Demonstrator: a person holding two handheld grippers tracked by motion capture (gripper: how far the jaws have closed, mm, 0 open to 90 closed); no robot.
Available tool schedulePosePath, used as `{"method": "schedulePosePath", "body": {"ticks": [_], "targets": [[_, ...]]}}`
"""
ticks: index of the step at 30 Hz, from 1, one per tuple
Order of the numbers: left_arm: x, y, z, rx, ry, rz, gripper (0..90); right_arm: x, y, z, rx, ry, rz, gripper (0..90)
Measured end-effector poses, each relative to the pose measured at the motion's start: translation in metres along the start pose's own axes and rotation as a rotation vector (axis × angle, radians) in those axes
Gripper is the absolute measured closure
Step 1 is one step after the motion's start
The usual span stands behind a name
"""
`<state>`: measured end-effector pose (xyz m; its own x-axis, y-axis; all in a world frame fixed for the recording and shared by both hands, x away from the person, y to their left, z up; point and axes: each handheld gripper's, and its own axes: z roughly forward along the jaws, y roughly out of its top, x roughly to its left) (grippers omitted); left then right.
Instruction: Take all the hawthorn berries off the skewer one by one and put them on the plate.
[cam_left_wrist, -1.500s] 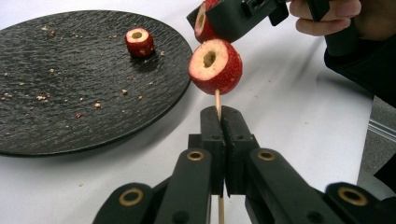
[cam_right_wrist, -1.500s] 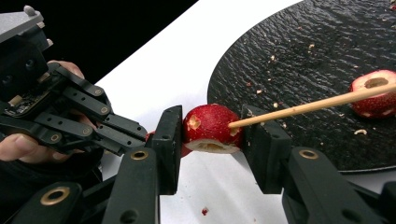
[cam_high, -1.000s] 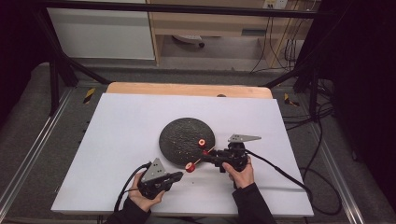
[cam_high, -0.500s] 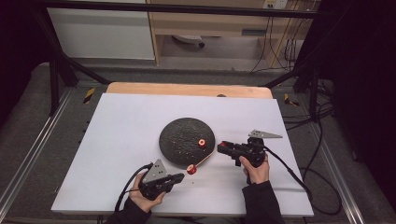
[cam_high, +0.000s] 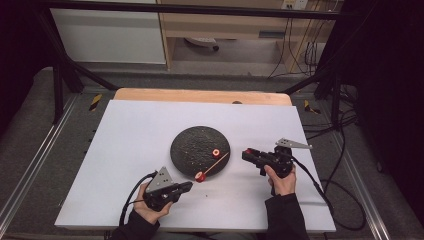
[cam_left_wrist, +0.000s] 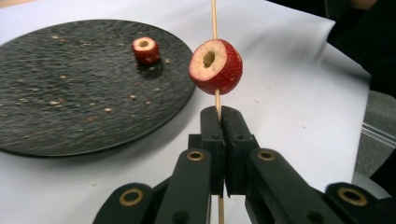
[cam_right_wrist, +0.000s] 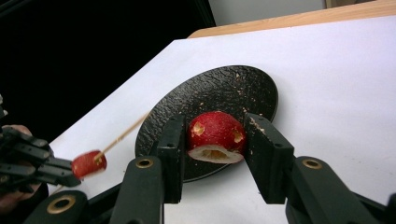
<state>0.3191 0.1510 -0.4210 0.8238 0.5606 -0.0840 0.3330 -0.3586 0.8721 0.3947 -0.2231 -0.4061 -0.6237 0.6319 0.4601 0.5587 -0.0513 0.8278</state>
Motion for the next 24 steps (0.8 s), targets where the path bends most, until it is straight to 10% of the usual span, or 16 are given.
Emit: {"method": "schedulePosePath", "body": {"ticks": [11, 24], "targets": [[0.023, 0.003, -0.015, -0.040, 0.046, -0.066, 88.1, 0.011, -0.003, 0.024, 0.063, -0.007, -0.039, 60.9], [0.028, 0.001, -0.016, -0.040, 0.068, -0.076, 88.1, 0.035, -0.010, 0.096, 0.198, -0.035, -0.109, 60.8]]}}
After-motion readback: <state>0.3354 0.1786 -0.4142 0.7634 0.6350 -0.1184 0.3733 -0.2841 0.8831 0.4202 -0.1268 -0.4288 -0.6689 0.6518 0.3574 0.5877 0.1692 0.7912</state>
